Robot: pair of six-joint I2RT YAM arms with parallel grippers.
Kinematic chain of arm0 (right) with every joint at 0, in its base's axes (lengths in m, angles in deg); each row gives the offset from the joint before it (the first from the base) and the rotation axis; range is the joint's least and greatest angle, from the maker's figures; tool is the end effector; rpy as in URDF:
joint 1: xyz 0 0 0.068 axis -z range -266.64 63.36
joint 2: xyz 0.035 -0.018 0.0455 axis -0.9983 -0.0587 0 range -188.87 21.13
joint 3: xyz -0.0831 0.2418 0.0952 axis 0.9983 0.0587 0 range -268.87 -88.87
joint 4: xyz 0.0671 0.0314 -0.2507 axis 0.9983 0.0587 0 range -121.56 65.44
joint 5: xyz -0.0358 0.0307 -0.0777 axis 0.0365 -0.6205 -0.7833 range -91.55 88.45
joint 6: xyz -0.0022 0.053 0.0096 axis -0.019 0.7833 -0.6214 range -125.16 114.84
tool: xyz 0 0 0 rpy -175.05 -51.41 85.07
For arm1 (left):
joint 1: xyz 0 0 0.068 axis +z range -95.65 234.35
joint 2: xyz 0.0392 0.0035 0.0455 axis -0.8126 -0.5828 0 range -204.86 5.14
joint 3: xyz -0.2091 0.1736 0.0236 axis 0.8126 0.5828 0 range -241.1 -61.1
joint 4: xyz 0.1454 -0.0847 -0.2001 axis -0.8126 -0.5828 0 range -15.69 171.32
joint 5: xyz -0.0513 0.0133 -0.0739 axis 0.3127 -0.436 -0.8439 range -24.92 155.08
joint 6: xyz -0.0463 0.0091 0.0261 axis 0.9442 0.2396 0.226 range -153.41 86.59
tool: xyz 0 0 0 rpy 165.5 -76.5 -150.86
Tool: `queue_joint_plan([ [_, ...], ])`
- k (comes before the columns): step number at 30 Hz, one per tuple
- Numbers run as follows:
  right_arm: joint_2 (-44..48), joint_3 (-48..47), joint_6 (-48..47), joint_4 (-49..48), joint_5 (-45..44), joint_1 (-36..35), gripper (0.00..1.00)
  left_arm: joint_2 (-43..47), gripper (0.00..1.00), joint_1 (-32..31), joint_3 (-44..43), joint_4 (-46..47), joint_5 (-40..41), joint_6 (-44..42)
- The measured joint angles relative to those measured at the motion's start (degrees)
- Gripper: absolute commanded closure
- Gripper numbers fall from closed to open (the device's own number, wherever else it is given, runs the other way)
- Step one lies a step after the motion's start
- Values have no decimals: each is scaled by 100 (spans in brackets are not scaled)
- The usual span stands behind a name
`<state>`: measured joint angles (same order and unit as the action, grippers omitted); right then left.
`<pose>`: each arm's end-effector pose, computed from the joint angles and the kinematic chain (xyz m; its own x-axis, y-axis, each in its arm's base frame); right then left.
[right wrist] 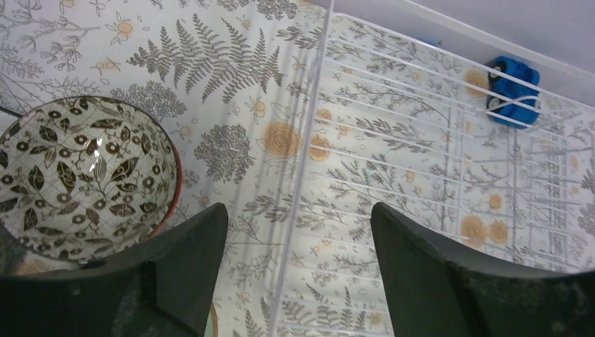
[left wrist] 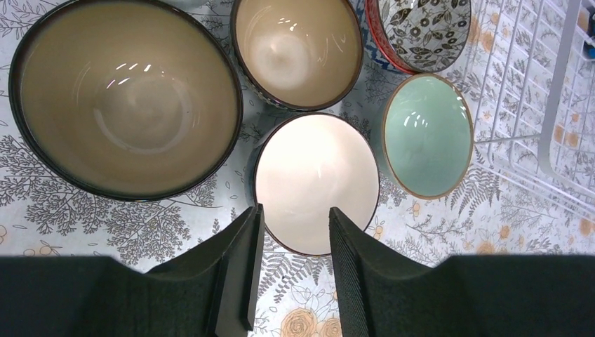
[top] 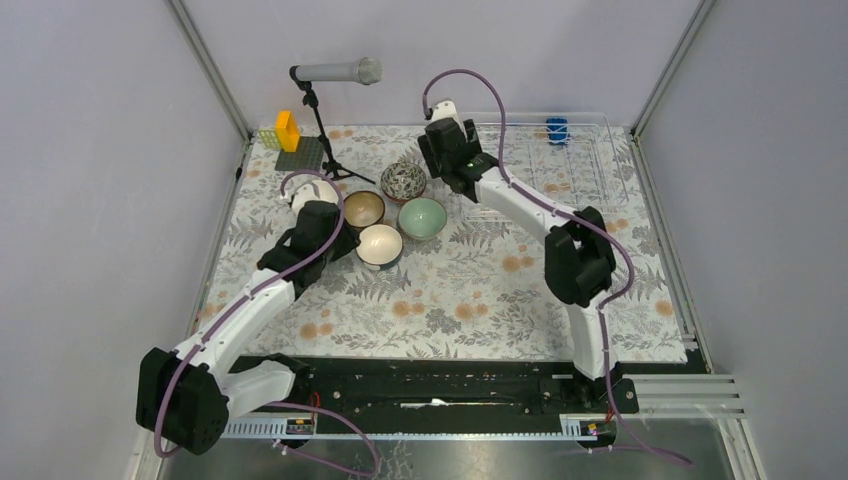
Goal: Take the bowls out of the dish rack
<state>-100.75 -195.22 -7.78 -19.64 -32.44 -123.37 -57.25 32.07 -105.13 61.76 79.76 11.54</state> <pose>0.4151 0.2869 0.2817 -0.3623 -0.3193 -0.8757 -0.1648 0.9466 -0.2770 0.2205 -0.0806 0.2605 -0.5309 -0.5211 -0.6683 -0.2730 0.8518 -0.4472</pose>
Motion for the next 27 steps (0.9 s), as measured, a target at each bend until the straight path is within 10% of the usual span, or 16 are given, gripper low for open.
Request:
queue_joint_plan([
  [10, 2583, 2653, 55, -1147, -44, 0, 6, 516, 39, 0, 369, 437, -404, -420],
  [18, 4964, 5174, -17, -2815, -745, 0, 0, 1211, 2, 0, 949, 1458, -1274, -693],
  [27, 7040, 8393, -179, -4264, -1029, 0, 0, 2122, 1, -2, 1875, 2273, -1523, -715],
])
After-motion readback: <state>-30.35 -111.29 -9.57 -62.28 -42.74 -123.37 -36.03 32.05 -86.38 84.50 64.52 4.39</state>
